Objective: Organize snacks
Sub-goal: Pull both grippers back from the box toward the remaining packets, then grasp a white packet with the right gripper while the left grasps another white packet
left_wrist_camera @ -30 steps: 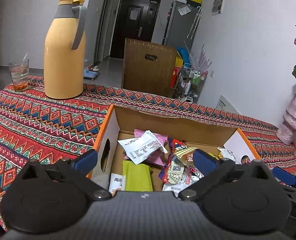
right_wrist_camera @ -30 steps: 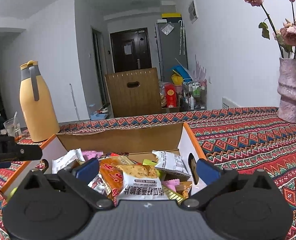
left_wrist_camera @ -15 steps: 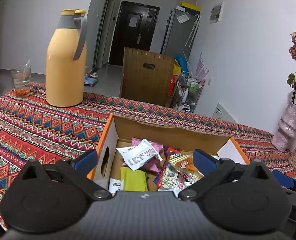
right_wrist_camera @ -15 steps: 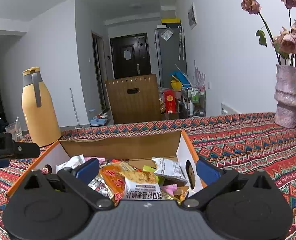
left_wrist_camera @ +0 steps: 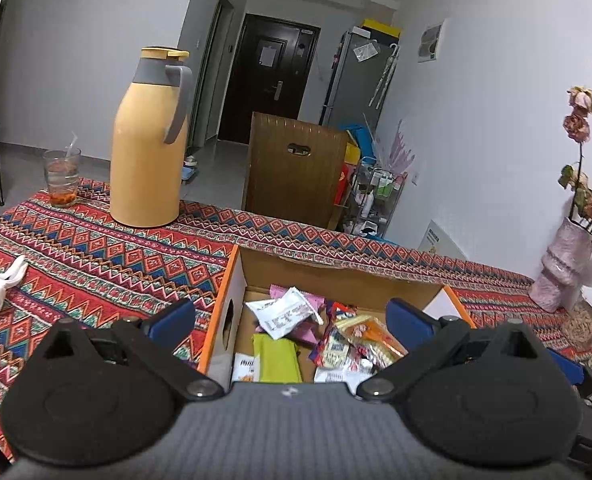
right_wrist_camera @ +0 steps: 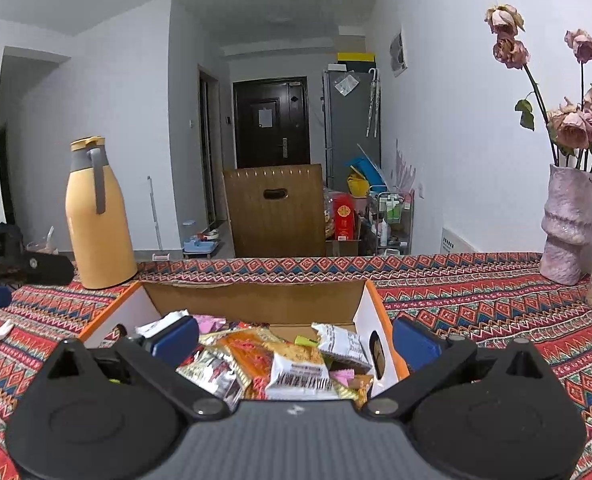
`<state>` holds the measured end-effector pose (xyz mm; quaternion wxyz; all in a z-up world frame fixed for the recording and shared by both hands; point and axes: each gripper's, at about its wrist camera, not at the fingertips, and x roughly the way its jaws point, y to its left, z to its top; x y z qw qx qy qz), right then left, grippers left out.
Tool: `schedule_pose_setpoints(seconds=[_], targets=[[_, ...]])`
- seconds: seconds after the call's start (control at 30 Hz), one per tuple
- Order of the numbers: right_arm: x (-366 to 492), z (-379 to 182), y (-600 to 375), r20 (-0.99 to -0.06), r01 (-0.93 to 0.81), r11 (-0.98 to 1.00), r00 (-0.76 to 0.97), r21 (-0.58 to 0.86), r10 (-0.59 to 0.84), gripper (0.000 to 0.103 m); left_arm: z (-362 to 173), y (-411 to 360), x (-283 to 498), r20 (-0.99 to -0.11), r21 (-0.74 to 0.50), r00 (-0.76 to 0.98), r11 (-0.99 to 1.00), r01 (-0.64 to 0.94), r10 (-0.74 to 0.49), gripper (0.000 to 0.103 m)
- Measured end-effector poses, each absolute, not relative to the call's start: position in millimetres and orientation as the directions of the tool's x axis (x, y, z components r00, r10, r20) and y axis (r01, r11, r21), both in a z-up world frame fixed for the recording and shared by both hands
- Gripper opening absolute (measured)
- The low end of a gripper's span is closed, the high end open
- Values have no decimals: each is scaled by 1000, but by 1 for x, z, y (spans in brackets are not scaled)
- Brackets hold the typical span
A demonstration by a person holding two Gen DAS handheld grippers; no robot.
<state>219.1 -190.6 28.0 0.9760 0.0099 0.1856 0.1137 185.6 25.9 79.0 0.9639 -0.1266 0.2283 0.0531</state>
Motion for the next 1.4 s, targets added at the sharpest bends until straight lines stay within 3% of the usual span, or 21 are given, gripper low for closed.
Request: schedule_pose_setpoints(seconds=[1.4], targets=[[58, -41, -180, -532, -289, 957, 808, 21, 255, 103, 0, 42, 33, -572, -201, 820, 974, -108, -27, 103]])
